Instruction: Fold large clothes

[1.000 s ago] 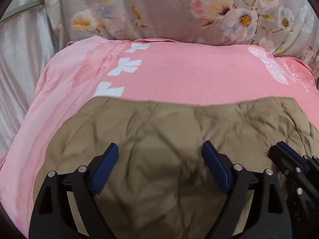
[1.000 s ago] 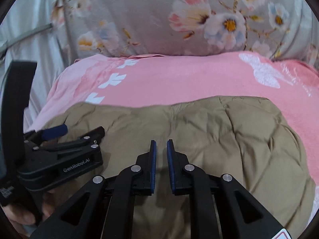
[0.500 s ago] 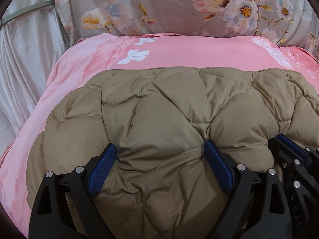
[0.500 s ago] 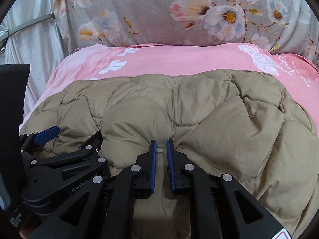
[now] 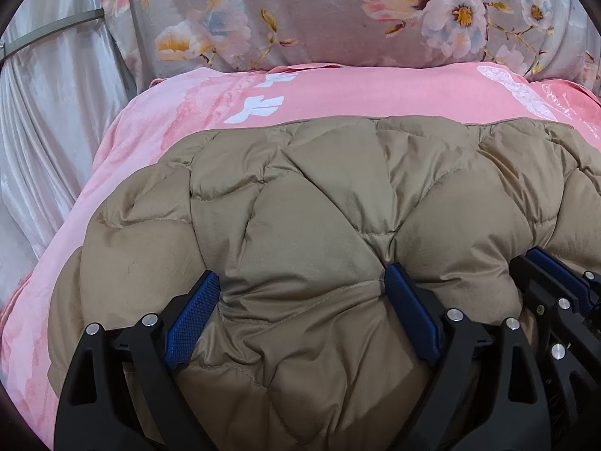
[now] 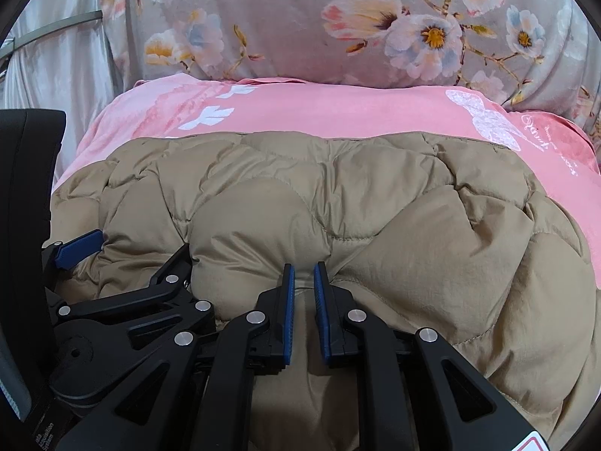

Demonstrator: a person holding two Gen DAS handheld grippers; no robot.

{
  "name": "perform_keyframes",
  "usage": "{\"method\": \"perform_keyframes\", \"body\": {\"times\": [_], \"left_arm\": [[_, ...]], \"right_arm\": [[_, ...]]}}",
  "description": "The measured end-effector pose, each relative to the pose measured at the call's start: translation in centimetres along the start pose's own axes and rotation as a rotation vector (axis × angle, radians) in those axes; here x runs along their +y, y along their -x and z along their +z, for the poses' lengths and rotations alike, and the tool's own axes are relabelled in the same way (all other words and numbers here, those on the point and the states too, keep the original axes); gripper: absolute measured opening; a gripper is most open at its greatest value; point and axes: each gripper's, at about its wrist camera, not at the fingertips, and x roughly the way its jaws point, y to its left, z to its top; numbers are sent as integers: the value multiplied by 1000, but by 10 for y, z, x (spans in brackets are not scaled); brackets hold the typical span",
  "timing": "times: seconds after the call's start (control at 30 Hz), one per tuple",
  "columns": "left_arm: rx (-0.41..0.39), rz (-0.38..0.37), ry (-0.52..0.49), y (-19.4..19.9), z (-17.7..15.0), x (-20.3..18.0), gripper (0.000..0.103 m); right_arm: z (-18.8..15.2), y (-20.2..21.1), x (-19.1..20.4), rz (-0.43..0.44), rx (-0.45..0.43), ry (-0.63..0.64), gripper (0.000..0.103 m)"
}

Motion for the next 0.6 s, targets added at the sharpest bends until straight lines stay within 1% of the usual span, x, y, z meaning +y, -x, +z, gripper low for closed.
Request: {"method": "perform_keyframes", "body": {"times": [0.07, 0.13, 0.2, 0.23, 0.27, 0.3, 0.33, 0.4, 0.43, 0.47, 0.5, 0.53, 0.57, 0.6], "left_arm": [[-6, -15, 13, 1, 0, 3, 87], [-12, -72, 54, 6, -2, 14, 87], [3, -148, 121, 23, -8, 39, 87], [4, -175, 143, 30, -11, 48, 87], [7, -216, 175, 44, -16, 65, 87], [13, -227, 195, 57, -21, 84, 89], [18, -230, 210, 67, -26, 101, 91], [20, -228, 251, 79, -37, 136, 93], [33, -210, 269, 81, -42, 149, 94], [64, -185, 295, 79, -48, 166, 94], [114, -173, 334, 71, -56, 183, 94], [144, -172, 358, 66, -60, 190, 94], [190, -194, 418, 54, -69, 202, 94], [216, -221, 456, 47, -74, 208, 94]], "right_arm": [[1, 0, -1, 5, 2, -1, 13], [1, 0, -1, 22, 5, -14, 13], [3, 1, -1, 26, 15, -8, 13], [4, 3, 2, 8, 24, 12, 13], [6, 7, 5, -6, 29, 22, 13], [9, 13, 7, 1, 28, 13, 13], [12, 18, 7, 24, 27, -10, 13], [17, 26, 8, 99, 23, -74, 13], [21, 28, 12, 133, 28, -101, 13], [24, 25, 17, 149, 40, -109, 13], [25, 21, 23, 159, 62, -111, 14], [25, 16, 28, 161, 78, -114, 16], [24, 12, 33, 157, 87, -113, 16], [22, 9, 36, 152, 94, -108, 16]]}}
